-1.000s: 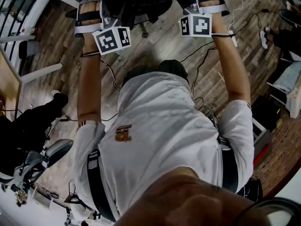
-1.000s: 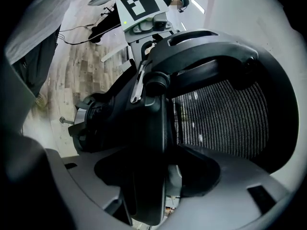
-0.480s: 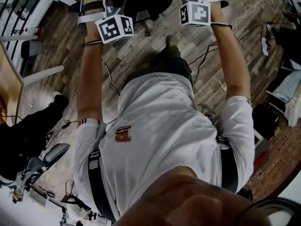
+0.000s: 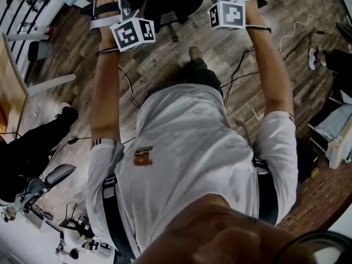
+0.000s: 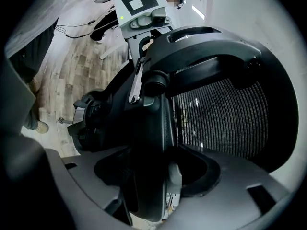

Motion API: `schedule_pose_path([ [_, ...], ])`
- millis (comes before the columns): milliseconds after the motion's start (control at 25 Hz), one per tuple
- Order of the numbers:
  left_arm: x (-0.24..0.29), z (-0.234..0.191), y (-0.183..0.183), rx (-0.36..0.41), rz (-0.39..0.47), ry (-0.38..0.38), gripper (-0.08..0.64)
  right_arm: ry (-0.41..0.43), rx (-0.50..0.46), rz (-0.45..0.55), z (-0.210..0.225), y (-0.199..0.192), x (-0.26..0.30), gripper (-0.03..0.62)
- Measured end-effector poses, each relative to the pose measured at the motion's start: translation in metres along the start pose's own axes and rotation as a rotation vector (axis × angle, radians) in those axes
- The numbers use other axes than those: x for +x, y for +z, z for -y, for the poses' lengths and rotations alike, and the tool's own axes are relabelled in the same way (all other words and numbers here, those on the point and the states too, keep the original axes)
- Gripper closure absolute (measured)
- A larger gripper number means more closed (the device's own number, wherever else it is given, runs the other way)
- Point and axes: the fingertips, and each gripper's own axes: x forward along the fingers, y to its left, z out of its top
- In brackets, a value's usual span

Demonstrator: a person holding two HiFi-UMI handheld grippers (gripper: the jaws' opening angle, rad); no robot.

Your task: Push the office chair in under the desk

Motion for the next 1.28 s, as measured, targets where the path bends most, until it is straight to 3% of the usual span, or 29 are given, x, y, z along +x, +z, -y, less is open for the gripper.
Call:
schedule_pose_path([
  [760, 0.198, -0.047, 0.044, -0.057, -0.231, 0.069, 0.224, 0.018, -0.068, 0.215, 0.072, -0.151, 0.161, 0.330],
  [920, 0.241, -0.061, 0.034, -0.084, -0.288, 0.082, 0.224, 0.034, -0.080, 0.268, 0.087, -0.168, 0.209, 0.330],
  [1280, 0.329, -0.091, 0.000, -0.111, -0.333, 0.087, 0.221, 0.041, -0.095, 0.298, 0.118, -0.190, 0.306, 0.330],
])
